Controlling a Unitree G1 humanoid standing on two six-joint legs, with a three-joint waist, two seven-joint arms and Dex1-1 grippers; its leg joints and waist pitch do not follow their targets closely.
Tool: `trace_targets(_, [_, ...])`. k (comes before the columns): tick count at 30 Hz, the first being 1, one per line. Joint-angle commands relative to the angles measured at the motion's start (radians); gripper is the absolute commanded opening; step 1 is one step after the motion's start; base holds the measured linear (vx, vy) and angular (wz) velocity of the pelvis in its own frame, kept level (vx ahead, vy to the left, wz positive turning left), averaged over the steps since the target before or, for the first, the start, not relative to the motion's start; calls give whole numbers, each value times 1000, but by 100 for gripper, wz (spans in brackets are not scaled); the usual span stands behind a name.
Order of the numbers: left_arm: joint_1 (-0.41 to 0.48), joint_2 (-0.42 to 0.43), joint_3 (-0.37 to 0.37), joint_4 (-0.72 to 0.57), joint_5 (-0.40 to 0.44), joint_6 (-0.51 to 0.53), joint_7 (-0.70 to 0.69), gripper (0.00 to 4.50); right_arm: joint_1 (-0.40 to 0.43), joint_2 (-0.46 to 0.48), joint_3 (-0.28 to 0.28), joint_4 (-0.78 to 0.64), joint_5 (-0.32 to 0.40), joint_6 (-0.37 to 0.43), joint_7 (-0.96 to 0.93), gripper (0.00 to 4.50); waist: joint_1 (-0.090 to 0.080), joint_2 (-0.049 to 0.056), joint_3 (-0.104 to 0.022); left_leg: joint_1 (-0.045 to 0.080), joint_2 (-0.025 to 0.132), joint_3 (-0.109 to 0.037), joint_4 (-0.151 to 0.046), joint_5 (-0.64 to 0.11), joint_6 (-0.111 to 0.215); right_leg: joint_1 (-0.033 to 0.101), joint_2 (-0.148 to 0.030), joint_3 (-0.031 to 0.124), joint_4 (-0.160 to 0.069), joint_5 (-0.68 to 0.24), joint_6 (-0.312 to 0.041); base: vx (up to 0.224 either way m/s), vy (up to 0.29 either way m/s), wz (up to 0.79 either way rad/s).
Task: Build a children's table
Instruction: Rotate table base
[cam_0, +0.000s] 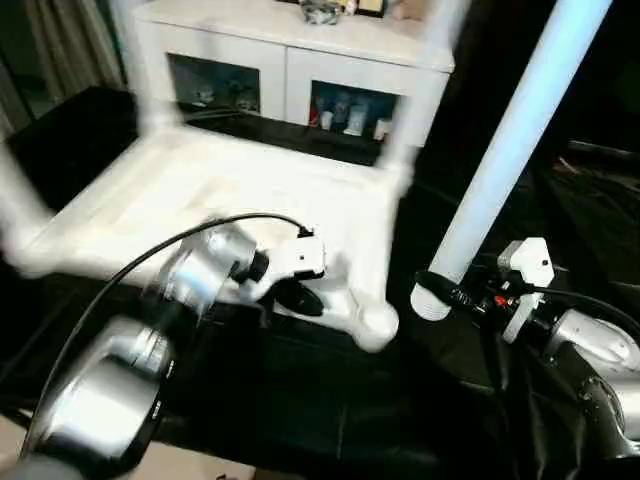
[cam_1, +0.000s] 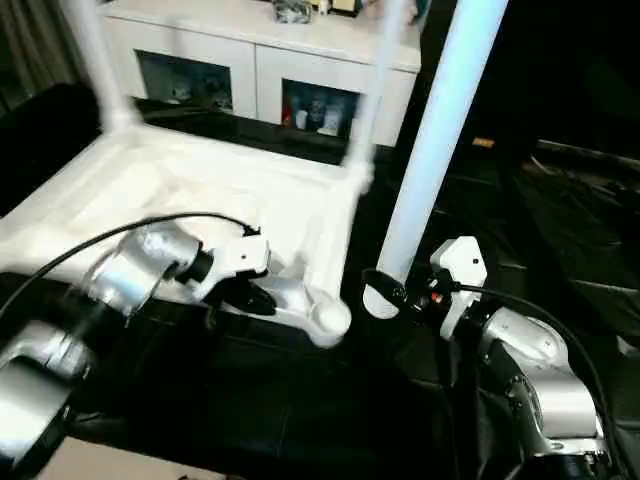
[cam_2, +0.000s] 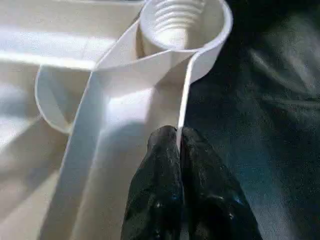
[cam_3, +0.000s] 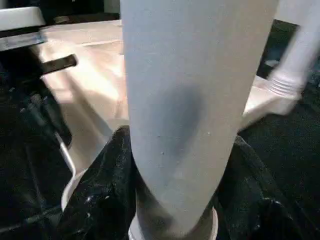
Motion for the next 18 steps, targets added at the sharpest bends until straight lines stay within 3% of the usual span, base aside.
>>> trace_targets(1, [48, 18, -13, -17, 21, 14, 28, 0, -4, 2, -20, -19, 0, 0, -7, 186, 8, -9, -52, -4, 32, -3, -81, -199, 45, 43, -48, 30, -75, -273, -201, 0, 0, 0])
trace_targets(4, [103, 19, -9, -105, -4, 11, 37, 0, 6, 13, -10, -33, 8, 4, -10, 186, 7, -10, -52, -5, 34, -4, -83, -200, 44, 42, -46, 29, -71, -251, -197, 0, 0, 0])
trace_targets(9, [117, 1, 20, -124, -22, -56, 88, 0, 12, 18, 1, -39, 8, 5, -12, 186, 12, -12, -53, -4, 30, -1, -81, -177, 52, 40, -42, 31, -68, -189, -203, 0, 0, 0])
trace_targets(18, [101, 11, 23, -98, -39, -58, 77, 0, 15, 8, 0, -45, 5, 12, -2, 186, 12, -13, -50, -6, 30, -3, -85, -202, 36, 39, -44, 32, -75, -254, -171, 0, 0, 0])
